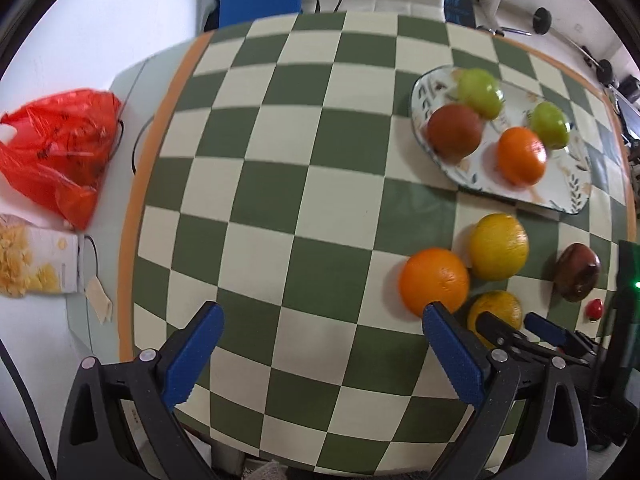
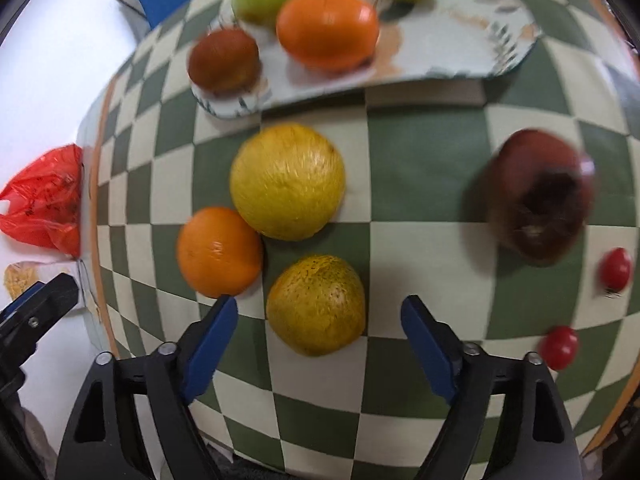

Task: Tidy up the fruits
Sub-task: 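Grasp the yellow lemon with the right tool while the left tool grasps an orange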

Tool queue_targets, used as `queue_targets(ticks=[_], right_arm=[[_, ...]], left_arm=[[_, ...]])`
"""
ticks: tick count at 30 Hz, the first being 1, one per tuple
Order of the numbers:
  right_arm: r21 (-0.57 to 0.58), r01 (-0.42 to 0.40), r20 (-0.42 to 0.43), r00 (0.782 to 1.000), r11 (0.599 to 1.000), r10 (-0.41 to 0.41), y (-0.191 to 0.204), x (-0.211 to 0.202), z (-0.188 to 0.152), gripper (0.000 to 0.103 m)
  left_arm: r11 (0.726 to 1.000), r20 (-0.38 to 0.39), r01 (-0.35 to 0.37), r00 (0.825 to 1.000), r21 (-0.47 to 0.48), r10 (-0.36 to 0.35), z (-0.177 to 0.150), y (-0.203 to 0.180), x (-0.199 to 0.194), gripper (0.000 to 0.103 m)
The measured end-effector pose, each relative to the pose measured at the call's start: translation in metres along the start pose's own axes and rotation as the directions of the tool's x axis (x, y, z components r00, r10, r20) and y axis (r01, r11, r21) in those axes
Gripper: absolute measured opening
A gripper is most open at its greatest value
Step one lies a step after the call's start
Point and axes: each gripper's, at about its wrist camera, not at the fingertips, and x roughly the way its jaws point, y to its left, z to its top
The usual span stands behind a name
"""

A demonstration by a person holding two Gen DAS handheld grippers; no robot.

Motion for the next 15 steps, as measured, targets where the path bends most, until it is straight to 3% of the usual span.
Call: queue_targets(ticks=[1, 2, 3, 7, 10, 15], right_arm=[[-0.002, -0.002, -0.013, 1.0, 1.0, 0.001, 0.0, 0.008, 0.0, 0.071], [-0.012, -0.009, -0.028, 1.0, 1.0, 0.009, 0.001, 0.016, 0.0, 0.061], [-0.028, -0.01, -0.023, 1.0, 1.0, 0.009, 0.002, 0.019, -0.002, 0.059], [-0.055, 0.046, -0.011, 0.999, 0.997, -0.046, -0.008, 0.012, -0.014, 0.059], [-0.037, 0.074, -0.003, 0.997, 0.997, -0.074, -0.027, 0.001, -0.021, 0.059], [-0.006, 0.09, 0.0, 0.996, 0.996, -0.09, -0.049, -0.005, -0.025, 0.059]], left_arm=[[1.0, -0.017, 0.004, 1.0, -0.006, -0.004, 0.001, 0.0, 0.006, 0.102], [1.0, -0.034, 0.013, 0.999, -0.014, -0.014, 0.002, 0.0, 0.012, 0.102], [0.999, -0.051, 0.035, 0.998, -0.021, -0.036, 0.005, -0.002, 0.018, 0.102], [0.996, -0.078, 0.085, 0.993, 0.008, -0.084, 0.014, -0.021, 0.035, 0.101], [0.991, -0.095, 0.109, 0.99, 0.079, -0.102, 0.021, -0.048, 0.048, 0.102], [0.971, -0.144, 0.113, 0.986, 0.21, -0.084, 0.022, -0.09, 0.075, 0.097]])
